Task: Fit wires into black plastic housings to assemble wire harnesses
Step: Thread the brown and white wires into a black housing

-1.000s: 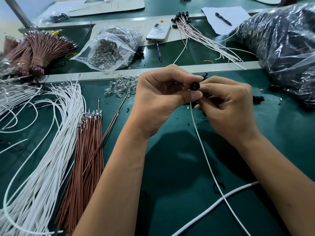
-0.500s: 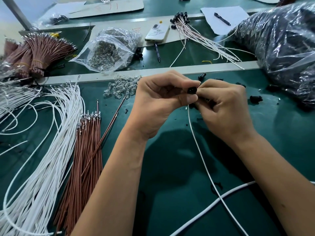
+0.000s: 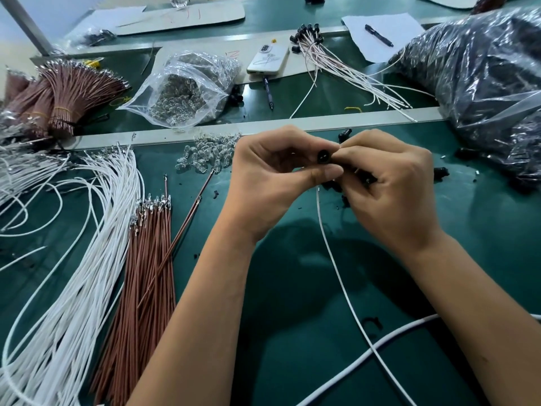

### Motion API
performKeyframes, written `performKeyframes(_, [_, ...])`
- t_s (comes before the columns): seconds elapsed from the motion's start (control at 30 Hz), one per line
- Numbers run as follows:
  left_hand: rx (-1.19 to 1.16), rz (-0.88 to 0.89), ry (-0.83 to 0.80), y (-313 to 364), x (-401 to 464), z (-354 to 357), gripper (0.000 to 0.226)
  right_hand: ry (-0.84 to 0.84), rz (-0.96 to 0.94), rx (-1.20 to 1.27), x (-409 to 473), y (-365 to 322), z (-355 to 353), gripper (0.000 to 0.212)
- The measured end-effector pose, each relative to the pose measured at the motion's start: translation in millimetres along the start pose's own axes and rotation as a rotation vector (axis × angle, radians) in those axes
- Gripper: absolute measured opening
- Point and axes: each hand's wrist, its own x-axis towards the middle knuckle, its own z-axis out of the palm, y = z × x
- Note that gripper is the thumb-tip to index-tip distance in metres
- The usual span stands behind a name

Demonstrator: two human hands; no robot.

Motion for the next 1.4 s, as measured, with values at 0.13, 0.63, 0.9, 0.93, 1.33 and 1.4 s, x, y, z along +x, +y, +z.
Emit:
performKeyframes(0.13, [-0.043,0.012,0.029,-1,0,1,0.039,-0.019,-0.008,-0.027,0,-2,2,0.007])
performKeyframes(0.63, [-0.037,-0.126,0.688,-19,7,-15,0.008,-0.149,0.175,-0.046,22,-11,14,0.010])
performKeyframes(0.9, [-0.161,-0.025,1.233,-17,8,-69,0.013,-0.600,0.268,-0.124,89,-23,100,0.023])
performKeyframes(0.93, [-0.170,-0.018,1.242,-17,8,-72,0.014,-0.594,0.296,-0.133,92,-27,111,0.032])
performKeyframes(1.33, [-0.098,0.014,1.134,-16,8,-68,0.008,-0.732,0.485,-0.057,98,-46,136,0.029])
performKeyframes(1.4, [-0.086,0.014,1.130,-16,8,-68,0.009,-0.763,0.459,-0.046,93,-46,127,0.018])
